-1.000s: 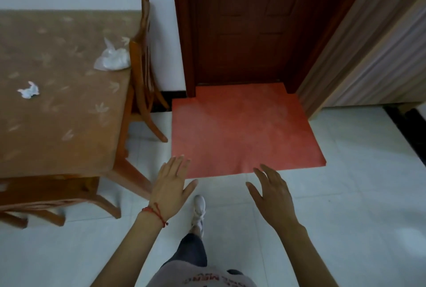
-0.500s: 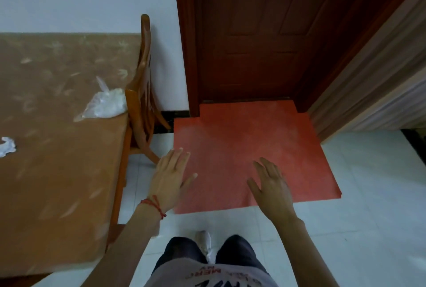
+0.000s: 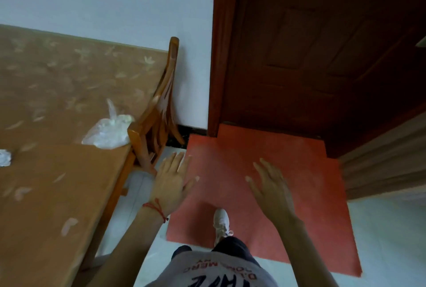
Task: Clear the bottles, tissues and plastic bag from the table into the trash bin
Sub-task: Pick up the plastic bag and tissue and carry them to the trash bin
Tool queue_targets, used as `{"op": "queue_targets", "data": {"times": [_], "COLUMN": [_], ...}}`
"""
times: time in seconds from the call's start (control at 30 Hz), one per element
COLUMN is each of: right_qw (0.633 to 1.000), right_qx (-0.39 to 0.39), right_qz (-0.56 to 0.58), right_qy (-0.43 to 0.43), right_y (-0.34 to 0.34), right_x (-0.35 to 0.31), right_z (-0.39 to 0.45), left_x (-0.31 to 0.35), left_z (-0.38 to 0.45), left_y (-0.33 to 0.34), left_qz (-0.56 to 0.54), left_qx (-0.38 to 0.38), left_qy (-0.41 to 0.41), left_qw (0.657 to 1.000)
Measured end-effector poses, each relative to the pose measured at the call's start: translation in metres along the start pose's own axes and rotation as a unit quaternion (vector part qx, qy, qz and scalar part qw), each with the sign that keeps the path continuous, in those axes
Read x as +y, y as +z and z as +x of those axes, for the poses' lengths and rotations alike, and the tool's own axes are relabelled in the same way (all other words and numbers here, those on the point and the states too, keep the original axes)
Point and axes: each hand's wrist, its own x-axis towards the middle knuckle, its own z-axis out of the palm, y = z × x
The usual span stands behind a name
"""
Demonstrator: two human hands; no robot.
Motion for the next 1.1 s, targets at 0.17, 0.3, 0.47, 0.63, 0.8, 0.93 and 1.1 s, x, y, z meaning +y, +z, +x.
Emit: {"op": "queue_targets", "data": {"times": [0.17, 0.3, 0.47, 0.63, 0.8, 0.93, 1.1], "right_qw": [0.998, 0.996, 0.992, 0.985, 0.972, 0.954, 0.93], "right_qx": [0.011, -0.012, -0.032, -0.029, -0.048, -0.071, -0.091], "right_qz": [-0.002, -0.01, -0.003, 0.003, 0.006, 0.01, 0.024], "right_qy": [-0.057, -0.092, -0.123, -0.168, -0.229, -0.291, -0.356], "right_y": [-0.028, -0.037, -0.035, -0.039, -0.039, -0.031, -0.015], "right_x": [0.007, 0.003, -0.011, -0.035, -0.068, -0.105, -0.155], "right_z": [0.078, 0.116, 0.143, 0.162, 0.179, 0.184, 0.184], "left_x": [0.013, 0.013, 0.009, -0.002, -0.018, -0.037, -0.071], "left_z": [0.044, 0.064, 0.079, 0.084, 0.072, 0.049, 0.013], "left_y": [-0.013, -0.017, -0.025, -0.037, -0.057, -0.067, -0.071], "left_qz": [0.0, -0.002, -0.007, -0.022, -0.02, -0.028, -0.005], "left_qx": [0.026, 0.037, 0.046, 0.075, 0.129, 0.157, 0.165], "left_qy": [-0.06, -0.083, -0.108, -0.127, -0.163, -0.215, -0.295], "left_qw": [0.998, 0.996, 0.993, 0.989, 0.978, 0.963, 0.941]}}
